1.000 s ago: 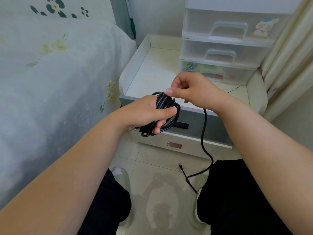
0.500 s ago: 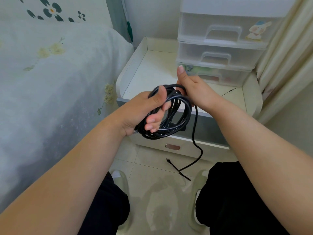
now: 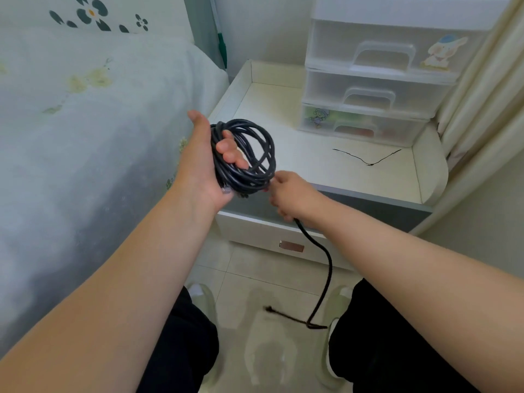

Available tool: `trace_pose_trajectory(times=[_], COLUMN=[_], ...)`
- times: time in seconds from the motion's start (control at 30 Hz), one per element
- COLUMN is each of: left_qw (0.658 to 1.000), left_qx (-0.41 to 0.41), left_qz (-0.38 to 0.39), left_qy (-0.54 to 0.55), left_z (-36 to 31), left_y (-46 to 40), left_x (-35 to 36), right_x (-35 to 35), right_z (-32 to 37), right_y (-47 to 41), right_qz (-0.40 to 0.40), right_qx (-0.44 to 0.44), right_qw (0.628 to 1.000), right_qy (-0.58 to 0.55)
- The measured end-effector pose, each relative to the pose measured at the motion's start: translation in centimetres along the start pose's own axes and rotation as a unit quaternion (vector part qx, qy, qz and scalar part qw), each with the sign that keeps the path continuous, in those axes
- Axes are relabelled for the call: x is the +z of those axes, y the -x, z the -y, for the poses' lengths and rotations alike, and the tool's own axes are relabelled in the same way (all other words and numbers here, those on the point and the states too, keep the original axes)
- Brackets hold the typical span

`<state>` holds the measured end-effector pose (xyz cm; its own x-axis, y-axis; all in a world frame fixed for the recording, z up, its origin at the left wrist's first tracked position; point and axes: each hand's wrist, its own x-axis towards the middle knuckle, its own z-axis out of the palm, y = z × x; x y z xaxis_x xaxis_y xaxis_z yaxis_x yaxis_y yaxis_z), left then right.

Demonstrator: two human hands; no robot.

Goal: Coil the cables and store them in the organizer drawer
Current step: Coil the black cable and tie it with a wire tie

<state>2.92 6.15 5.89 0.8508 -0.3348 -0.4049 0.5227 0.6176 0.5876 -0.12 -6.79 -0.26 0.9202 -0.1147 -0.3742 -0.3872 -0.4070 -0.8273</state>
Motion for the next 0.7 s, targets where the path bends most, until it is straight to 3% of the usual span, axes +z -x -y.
trace_pose_trajectory(times=[0.17, 0.5, 0.7], left_qw=[0.993, 0.965, 0.902], left_qx=[0.067, 0.18, 0.299], left_qz=[-0.091, -0.148, -0.115], left_qy=[-0.017, -0.123, -0.29], left_z=[-0.4, 0.3, 1.4], left_y=[-1.2, -1.6, -2.0], left_x=[-0.8, -0.4, -0.2], right_x=[1.6, 1.3, 0.7], right_z=[0.7, 1.7, 2.4], right_y=[1.5, 3.8, 4.5], right_qz=[0.079, 0.139, 0.14], right_qx=[0.043, -0.044, -0.092], right_qw=[0.996, 0.984, 0.979], right_qy=[-0.02, 0.097, 0.115])
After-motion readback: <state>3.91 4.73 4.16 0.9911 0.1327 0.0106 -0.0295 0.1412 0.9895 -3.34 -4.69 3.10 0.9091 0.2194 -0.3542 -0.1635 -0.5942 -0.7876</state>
